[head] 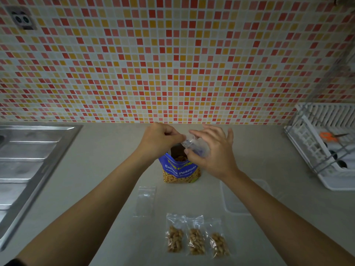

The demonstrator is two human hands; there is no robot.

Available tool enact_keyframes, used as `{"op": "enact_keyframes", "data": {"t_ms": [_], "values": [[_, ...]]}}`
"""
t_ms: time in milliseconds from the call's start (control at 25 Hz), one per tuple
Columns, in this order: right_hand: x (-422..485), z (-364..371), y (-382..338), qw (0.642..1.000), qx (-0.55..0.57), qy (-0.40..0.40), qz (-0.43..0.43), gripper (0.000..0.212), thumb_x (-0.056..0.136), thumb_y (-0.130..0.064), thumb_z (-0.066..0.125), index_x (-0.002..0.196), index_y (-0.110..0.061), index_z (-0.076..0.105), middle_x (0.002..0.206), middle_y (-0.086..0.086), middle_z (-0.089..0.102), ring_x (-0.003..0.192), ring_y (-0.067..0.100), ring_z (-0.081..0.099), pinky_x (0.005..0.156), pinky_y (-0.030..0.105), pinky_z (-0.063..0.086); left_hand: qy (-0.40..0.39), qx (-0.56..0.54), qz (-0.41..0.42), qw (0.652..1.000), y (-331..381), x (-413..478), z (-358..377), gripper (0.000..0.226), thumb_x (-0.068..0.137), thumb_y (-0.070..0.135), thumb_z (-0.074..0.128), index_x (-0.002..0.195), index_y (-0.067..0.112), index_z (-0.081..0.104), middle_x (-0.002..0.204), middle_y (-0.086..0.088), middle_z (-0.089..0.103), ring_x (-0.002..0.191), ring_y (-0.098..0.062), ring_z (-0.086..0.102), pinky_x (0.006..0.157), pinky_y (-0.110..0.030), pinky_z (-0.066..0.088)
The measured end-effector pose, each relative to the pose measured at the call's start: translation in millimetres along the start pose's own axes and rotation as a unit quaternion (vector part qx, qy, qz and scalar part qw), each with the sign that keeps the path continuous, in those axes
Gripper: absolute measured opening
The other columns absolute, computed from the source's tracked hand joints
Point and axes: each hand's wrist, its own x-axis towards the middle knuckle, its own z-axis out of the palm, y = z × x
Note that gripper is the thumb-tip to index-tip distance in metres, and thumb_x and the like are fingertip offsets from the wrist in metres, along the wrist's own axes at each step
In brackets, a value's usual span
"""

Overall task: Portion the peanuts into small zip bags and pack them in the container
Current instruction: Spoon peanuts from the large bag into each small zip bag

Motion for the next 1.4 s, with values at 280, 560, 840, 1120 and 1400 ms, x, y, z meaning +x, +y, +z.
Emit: {"op": "enact_keyframes", "data": {"t_ms": [280, 560, 840, 1120, 1400], "values": [[-4, 0, 22, 0.999, 0.008, 0.011, -0.040, 0.048, 0.070, -0.052, 0.059, 0.105, -0.021, 0.067, 0.103, -0.002, 0.067, 0.111, 0.011, 0.048, 0.102, 0.060, 0.026, 0.140, 0.149, 0.053, 0.977, -29, 25, -16, 0.042, 0.088, 0.042, 0.056, 0.120, 0.016, 0.058, 0.116, -0.003, 0.059, 0.096, -0.014, 0.054, 0.078, -0.024, 0.041], [-11, 4, 42, 0.993, 0.093, -0.037, -0.055, 0.049, 0.074, -0.039, 0.070, 0.112, -0.009, 0.064, 0.105, 0.005, 0.065, 0.099, 0.010, 0.055, 0.087, 0.024, 0.047, 0.011, 0.293, 0.071, 0.953, -51, 52, 3, 0.033, 0.088, 0.026, 0.061, 0.114, 0.006, 0.062, 0.105, -0.010, 0.066, 0.084, -0.014, 0.053, 0.075, -0.021, 0.040], [-13, 10, 54, 0.991, 0.123, -0.022, -0.041, 0.050, 0.075, -0.034, 0.071, 0.114, -0.003, 0.063, 0.102, 0.006, 0.064, 0.092, 0.007, 0.058, 0.082, 0.014, 0.048, -0.044, 0.377, 0.139, 0.915, -42, 44, 12, 0.021, 0.094, 0.020, 0.046, 0.106, 0.006, 0.058, 0.082, -0.009, 0.059, 0.066, -0.015, 0.051, 0.059, -0.023, 0.041], [-12, 14, 60, 0.988, 0.150, -0.010, -0.021, 0.047, 0.074, -0.032, 0.073, 0.112, -0.006, 0.063, 0.097, 0.005, 0.063, 0.089, 0.009, 0.060, 0.081, 0.025, 0.051, -0.117, 0.378, 0.047, 0.917, -43, 59, 47, 0.025, 0.091, 0.015, 0.045, 0.103, 0.002, 0.062, 0.096, -0.013, 0.064, 0.072, -0.022, 0.054, 0.057, -0.026, 0.044], [-16, 11, 67, 0.989, 0.147, -0.002, -0.016, 0.047, 0.075, -0.031, 0.073, 0.113, -0.005, 0.062, 0.096, 0.003, 0.061, 0.087, 0.012, 0.060, 0.077, 0.032, 0.054, -0.062, 0.201, -0.007, 0.978, -50, 62, 27, 0.019, 0.089, 0.010, 0.051, 0.099, 0.010, 0.068, 0.097, -0.008, 0.068, 0.090, -0.020, 0.062, 0.074, -0.026, 0.051]]}}
